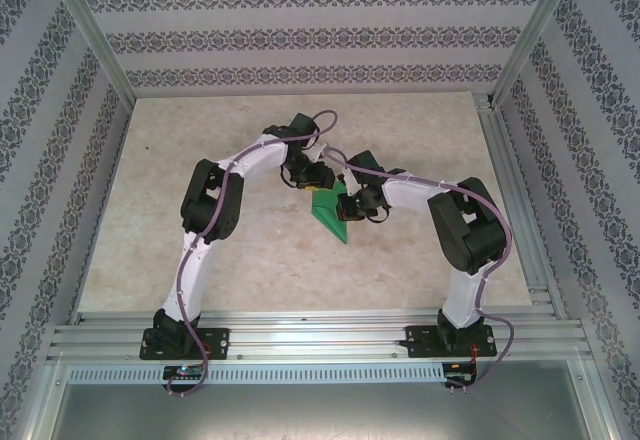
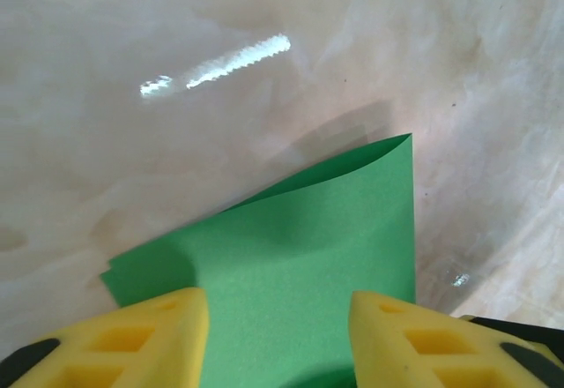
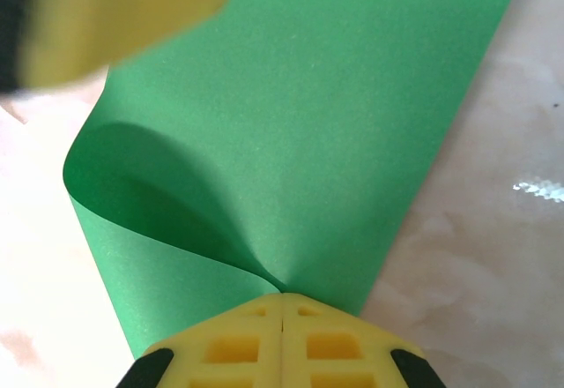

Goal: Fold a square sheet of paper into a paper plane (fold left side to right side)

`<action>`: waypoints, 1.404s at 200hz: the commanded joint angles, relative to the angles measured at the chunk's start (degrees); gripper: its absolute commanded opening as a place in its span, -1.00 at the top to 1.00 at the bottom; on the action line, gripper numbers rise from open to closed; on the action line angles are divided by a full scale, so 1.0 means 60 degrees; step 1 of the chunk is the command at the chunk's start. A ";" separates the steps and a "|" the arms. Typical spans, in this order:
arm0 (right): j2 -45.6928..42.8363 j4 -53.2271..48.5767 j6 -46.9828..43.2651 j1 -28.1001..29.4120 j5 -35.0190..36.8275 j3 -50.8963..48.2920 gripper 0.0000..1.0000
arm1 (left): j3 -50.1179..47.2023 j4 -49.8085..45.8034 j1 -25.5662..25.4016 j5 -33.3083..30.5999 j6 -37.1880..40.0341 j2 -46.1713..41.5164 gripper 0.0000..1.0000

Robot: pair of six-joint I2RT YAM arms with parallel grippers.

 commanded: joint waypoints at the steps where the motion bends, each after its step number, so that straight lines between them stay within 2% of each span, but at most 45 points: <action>1: 0.0368 -0.0472 -0.0076 0.0008 0.0431 -0.0344 1.00 | 0.0564 -0.0489 0.0488 -0.0118 0.0038 -0.0928 -0.01; 34: 0.0340 -0.0466 -0.0086 0.0052 0.0403 -0.0335 1.00 | -0.0025 -0.0310 0.0920 -0.0242 -0.0120 -0.1804 -0.02; 56: 0.0321 -0.0502 -0.0127 0.0067 0.0367 -0.0292 1.00 | -0.1477 0.0401 0.0970 -0.0057 -0.0412 -0.2713 0.11; 87: 0.0346 -0.0522 -0.0135 0.0106 0.0331 -0.0261 1.00 | -0.4879 0.3210 0.0821 0.0990 -0.1906 -0.4448 0.26; 107: 0.0395 -0.0538 -0.0160 0.0140 0.0331 -0.0237 1.00 | -0.6531 0.4835 0.0463 0.1019 -0.2957 -0.5239 0.31; 132: 0.0397 -0.0595 -0.0190 0.0185 0.0426 -0.0242 1.00 | -0.7784 0.6702 -0.0126 0.0891 -0.4376 -0.5563 0.37; 170: 0.0423 -0.0671 -0.0252 0.0249 0.0476 -0.0219 1.00 | -0.8065 0.7878 -0.0845 0.0242 -0.5593 -0.5198 0.45; 212: 0.0470 -0.0715 -0.0279 0.0301 0.0520 -0.0171 1.00 | -0.7554 0.7305 -0.1241 -0.0361 -0.5510 -0.4968 0.49; 281: 0.0500 -0.0759 -0.0292 0.0330 0.0544 -0.0175 1.00 | -0.7401 0.7643 -0.1477 -0.0727 -0.5916 -0.4002 0.55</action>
